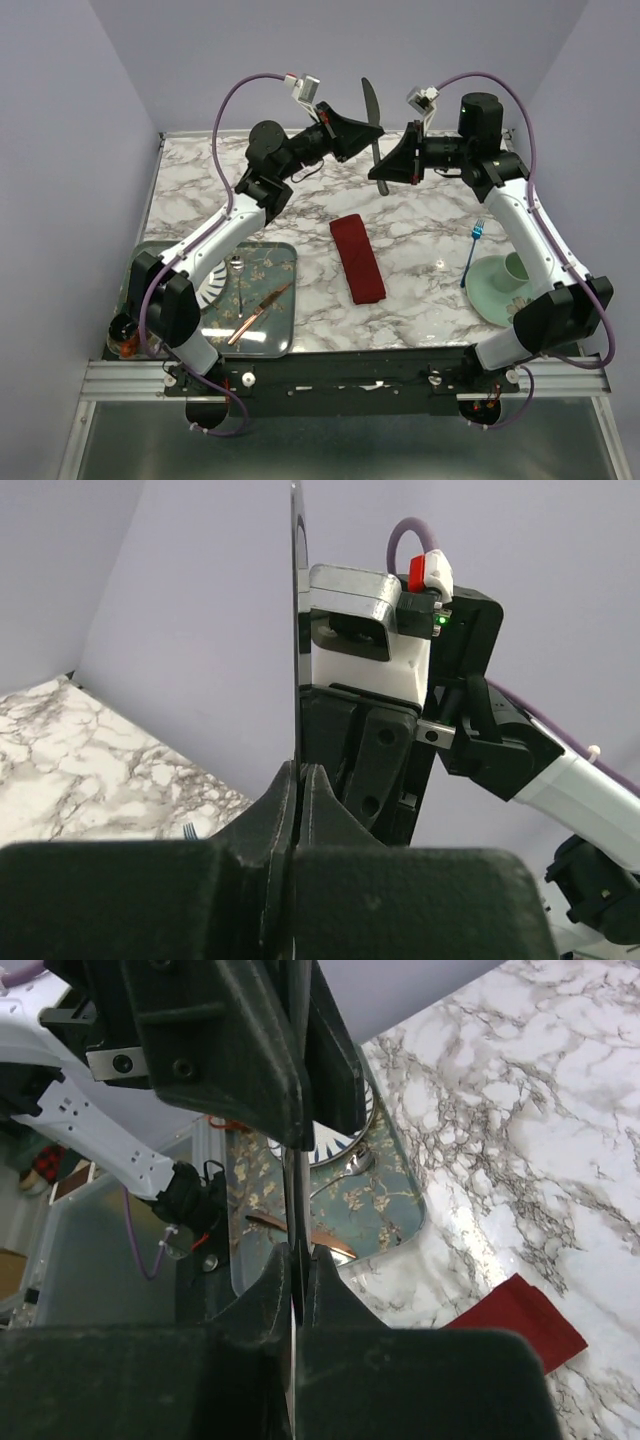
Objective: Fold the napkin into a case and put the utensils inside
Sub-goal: Pass from the left arm to the right, then pass from the right arm to the left
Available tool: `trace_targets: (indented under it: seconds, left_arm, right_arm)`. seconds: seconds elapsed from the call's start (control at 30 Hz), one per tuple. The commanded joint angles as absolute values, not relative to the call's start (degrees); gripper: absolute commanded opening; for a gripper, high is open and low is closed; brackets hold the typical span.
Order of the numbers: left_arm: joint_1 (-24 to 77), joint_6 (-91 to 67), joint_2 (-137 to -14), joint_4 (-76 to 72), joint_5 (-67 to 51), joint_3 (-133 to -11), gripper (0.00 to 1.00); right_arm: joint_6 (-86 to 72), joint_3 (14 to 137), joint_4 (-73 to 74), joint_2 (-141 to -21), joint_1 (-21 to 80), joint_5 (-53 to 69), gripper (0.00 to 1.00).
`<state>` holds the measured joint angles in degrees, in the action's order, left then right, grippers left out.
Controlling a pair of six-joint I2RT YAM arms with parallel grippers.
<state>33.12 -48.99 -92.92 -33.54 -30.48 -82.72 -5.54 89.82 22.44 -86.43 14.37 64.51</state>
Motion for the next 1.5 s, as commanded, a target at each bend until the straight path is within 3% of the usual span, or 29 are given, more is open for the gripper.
trace_targets:
  seconds: [0.0,0.13,0.27,0.53,1.23,1.47]
  left_arm:
    - [32.0,-45.64,-87.63,-24.4,-25.51,-80.95,0.42]
    - [30.24,-36.32,-83.94,-12.34,-18.12,-80.69,0.61]
    - [30.32,-32.08,-82.0,-5.2,-15.03,-79.98,0.63]
    - [32.08,-33.31,-85.16,6.58,-10.81,-85.6,0.67]
    - [36.47,-38.93,-89.3,9.23,-6.33,-87.27,0.51]
    - [36.47,-40.17,-90.53,9.84,-6.42,-88.24,0.51]
  right_arm:
    - [-9.22,89.92,20.21,-86.93,14.15,61.97,0.01]
    - [-10.03,87.54,24.05,-85.7,14.93,53.29,0.01]
    - [-4.67,85.61,27.59,-85.17,17.84,39.14,0.01]
    - [-0.97,85.16,31.37,-86.22,21.09,31.47,0.01]
    - [-2.55,84.82,32.34,-86.84,24.61,32.26,0.01]
    - [-2.64,84.46,32.26,-86.66,25.05,32.44,0.01]
